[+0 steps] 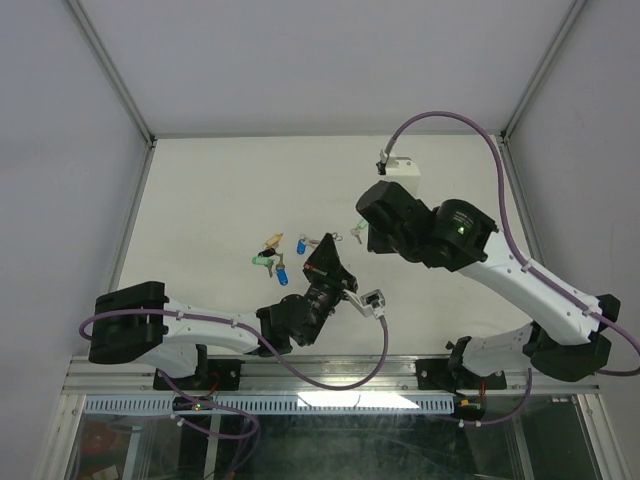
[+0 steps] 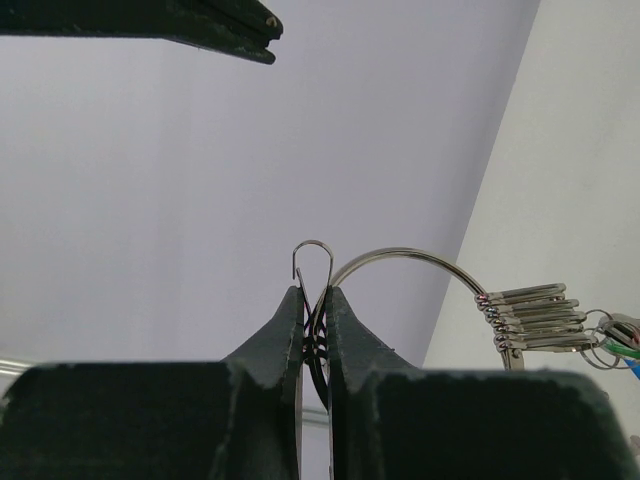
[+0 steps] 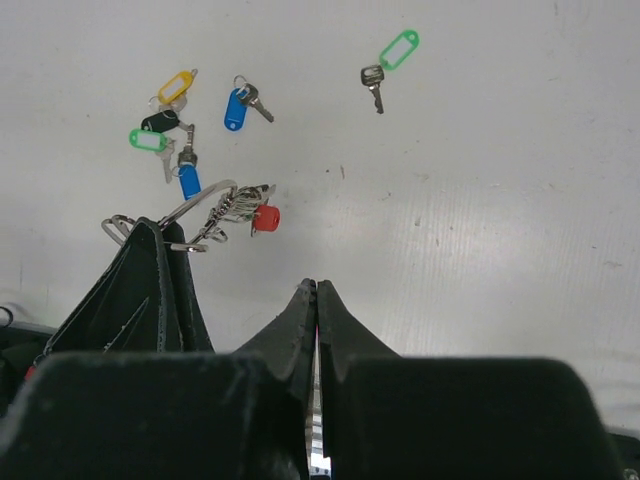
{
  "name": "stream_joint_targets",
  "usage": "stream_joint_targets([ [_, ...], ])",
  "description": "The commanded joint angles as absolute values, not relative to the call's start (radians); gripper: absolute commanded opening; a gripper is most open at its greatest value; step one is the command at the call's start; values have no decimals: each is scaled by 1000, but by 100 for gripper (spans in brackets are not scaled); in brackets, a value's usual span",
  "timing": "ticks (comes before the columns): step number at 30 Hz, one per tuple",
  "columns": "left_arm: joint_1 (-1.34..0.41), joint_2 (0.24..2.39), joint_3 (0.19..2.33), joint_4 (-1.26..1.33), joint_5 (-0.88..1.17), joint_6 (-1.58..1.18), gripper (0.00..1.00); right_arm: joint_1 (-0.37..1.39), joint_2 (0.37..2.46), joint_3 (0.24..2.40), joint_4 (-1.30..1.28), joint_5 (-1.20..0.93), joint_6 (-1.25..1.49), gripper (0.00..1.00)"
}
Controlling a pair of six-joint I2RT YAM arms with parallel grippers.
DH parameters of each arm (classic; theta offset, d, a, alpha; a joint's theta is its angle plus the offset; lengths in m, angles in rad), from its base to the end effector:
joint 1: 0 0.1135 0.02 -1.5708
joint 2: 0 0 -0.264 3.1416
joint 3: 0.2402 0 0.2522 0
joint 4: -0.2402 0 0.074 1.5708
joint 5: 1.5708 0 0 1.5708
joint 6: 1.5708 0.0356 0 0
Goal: Put the keys on the keyring
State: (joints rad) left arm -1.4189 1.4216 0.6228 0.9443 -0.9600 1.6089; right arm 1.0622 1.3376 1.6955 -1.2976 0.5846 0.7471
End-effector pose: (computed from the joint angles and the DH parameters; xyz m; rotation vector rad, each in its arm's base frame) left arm 0.0724 -0.2803 0.2546 1.2756 0.8711 0.8310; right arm 0.1285 0.1901 0.4286 -0.1379 2.3109 0.1629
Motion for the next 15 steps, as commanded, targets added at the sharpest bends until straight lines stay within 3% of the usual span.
stream_joint_targets([
  [1,-1417,1407,636,1026,-958,1600,0,1009,1233,1623,-1094,487,669,0],
  [11,-1398,1222,668,808,-895,1339,0,718,1092,1401,-851,77,596,0],
  [15,-1396,1208,654,818,-886,1333,0,649,1062,1325,-754,-62,562,11],
])
